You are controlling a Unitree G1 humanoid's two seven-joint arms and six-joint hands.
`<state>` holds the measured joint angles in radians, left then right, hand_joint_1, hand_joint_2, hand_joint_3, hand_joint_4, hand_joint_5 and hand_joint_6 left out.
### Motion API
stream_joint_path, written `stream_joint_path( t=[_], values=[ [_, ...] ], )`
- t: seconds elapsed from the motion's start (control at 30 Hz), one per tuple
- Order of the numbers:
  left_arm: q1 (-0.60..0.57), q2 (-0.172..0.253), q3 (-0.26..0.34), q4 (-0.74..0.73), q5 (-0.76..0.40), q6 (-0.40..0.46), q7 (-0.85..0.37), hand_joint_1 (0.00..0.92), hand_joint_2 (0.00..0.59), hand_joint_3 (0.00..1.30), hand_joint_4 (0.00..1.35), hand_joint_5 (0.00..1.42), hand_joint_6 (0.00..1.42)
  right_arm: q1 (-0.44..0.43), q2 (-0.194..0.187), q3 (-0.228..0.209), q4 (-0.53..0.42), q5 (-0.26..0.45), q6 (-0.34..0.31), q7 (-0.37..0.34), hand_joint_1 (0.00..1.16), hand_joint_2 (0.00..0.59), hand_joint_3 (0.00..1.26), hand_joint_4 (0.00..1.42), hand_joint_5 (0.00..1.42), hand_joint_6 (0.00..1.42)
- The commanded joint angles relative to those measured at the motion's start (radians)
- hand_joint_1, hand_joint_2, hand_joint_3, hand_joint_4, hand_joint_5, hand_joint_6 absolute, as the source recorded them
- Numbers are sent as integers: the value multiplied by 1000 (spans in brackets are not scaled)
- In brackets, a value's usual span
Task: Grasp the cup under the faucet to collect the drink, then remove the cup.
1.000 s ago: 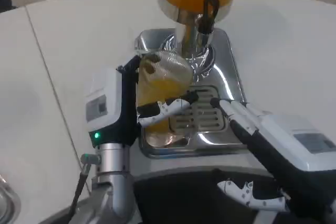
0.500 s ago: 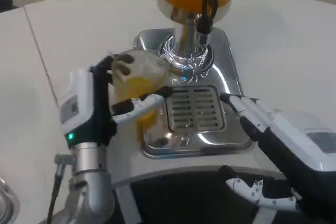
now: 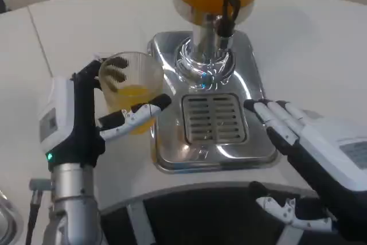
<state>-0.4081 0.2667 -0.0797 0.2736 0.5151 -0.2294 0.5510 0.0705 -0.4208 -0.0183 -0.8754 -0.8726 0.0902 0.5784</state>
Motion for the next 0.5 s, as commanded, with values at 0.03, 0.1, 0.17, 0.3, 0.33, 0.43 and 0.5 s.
stream_joint_path(
  t=[0.03,0.1,0.17,0.3,0.33,0.43,0.5],
  values=[
    [65,-4,12,-123,-9,-19,-38,609,8,1115,1098,1424,1424,76,-16,-50,-20,11,-74,-75,568,464,0,0,0,34],
    [104,-12,20,-177,-27,-25,-62,609,8,1115,1098,1424,1424,130,-14,-78,-7,23,-137,-152,531,488,0,0,0,33],
    [141,-20,24,-229,-41,-31,-86,609,8,1117,1098,1424,1424,180,-16,-103,14,28,-212,-240,476,501,0,0,0,18],
    [246,-38,6,-357,-45,-40,-137,605,11,1122,1098,1424,1424,189,-25,-117,95,45,-281,-311,365,536,0,0,0,1],
    [276,-47,-1,-389,-44,-38,-148,604,11,1123,1098,1424,1424,175,-31,-116,108,44,-281,-304,358,537,0,0,0,1],
    [331,-65,-13,-451,-39,-32,-176,603,11,1125,1098,1424,1424,156,-38,-120,125,45,-275,-293,325,546,0,0,0,0],
    [356,-72,-15,-480,-35,-32,-194,602,12,1125,1098,1424,1424,151,-38,-123,125,48,-272,-291,321,545,0,0,0,0]
  ],
)
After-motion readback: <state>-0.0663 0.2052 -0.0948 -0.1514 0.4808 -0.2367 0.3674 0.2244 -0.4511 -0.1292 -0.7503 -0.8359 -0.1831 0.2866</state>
